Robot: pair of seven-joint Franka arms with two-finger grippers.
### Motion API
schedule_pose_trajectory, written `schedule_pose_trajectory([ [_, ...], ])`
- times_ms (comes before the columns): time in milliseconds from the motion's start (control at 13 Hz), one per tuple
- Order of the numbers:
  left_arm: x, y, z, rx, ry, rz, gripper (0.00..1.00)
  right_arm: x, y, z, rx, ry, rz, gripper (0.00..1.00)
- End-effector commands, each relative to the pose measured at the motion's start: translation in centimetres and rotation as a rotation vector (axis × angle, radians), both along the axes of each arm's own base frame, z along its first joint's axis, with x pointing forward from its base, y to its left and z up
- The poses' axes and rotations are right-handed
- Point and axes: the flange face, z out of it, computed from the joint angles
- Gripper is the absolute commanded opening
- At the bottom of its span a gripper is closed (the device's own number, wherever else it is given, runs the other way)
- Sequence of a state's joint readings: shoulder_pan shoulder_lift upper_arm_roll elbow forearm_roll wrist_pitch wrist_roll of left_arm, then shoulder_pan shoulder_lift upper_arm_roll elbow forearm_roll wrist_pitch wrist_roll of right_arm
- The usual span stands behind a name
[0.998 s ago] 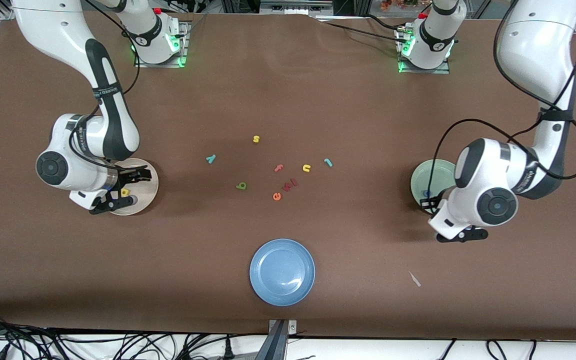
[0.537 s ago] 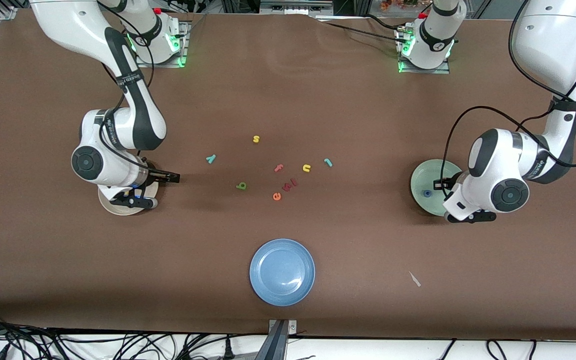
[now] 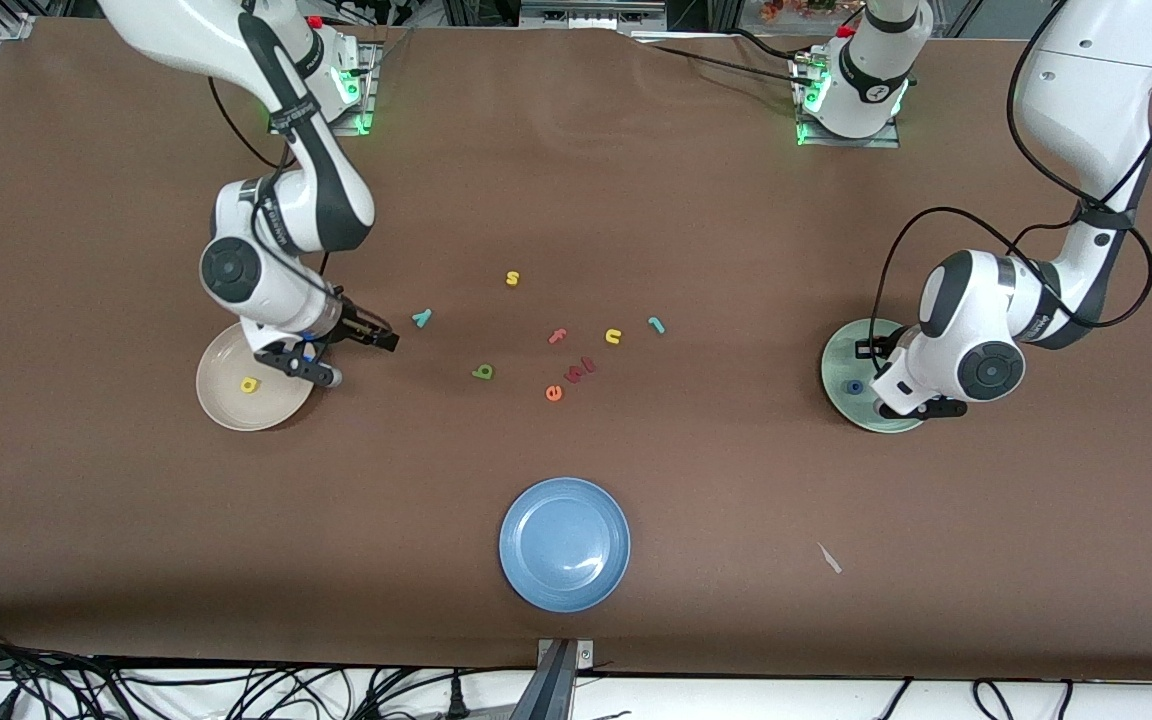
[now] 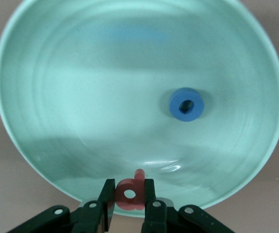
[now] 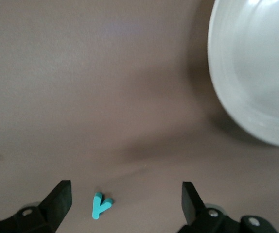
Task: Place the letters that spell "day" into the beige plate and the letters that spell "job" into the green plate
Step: 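Place the pink d on the green plate while the right gripper releases yellow, then reach the left gripper to cyan l while the right gripper reaches cyan y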
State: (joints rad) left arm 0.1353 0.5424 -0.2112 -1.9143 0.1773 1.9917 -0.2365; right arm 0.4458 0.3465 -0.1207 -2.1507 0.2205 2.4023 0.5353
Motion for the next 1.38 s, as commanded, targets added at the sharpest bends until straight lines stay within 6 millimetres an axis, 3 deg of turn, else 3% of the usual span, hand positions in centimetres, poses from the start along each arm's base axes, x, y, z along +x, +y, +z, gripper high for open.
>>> schedule_pose_trajectory([
  [0, -0.7, 0.1, -0.2, 0.005, -0.006, -0.031, 0.29, -3.1, 1.1, 0.4, 0.002, -0.035, -0.071, 1.00],
  [154, -0.3, 0.1, 0.2, 0.009, -0.014, -0.024, 1.00, -4.1, 3.0, -0.3, -0.005, -0.046, -0.120, 1.00],
  [384, 0.6, -0.7, 2.7, 0.014, -0.041, -0.030, 1.00, -5.4, 6.2, -1.7, -0.018, -0.056, -0.181, 1.00],
  [537, 1.0, -2.4, 5.2, 0.006, -0.064, -0.027, 1.00, -5.5, 6.0, -2.9, -0.028, -0.058, -0.202, 1.00],
  [691, 1.1, -6.2, 7.1, 0.014, -0.078, 0.062, 1.00, -5.6, 6.1, -4.0, -0.040, -0.044, -0.210, 0.99],
  [844, 0.8, -11.2, 8.5, 0.028, -0.100, 0.169, 1.00, -5.8, 6.1, -4.4, -0.042, -0.049, -0.209, 0.99],
  [998, -0.2, -17.0, 8.5, -0.035, -0.060, 0.272, 1.00, -6.1, 6.4, -4.8, -0.047, -0.043, -0.223, 0.99],
  [1228, -2.0, -23.0, 8.9, -0.004, -0.081, 0.332, 1.00, -6.6, 6.6, -5.0, -0.045, -0.058, -0.241, 0.95],
  [1305, -2.7, -25.0, 8.1, -0.005, -0.076, 0.360, 1.00, -6.9, 6.3, -5.4, -0.044, -0.068, -0.244, 0.94],
])
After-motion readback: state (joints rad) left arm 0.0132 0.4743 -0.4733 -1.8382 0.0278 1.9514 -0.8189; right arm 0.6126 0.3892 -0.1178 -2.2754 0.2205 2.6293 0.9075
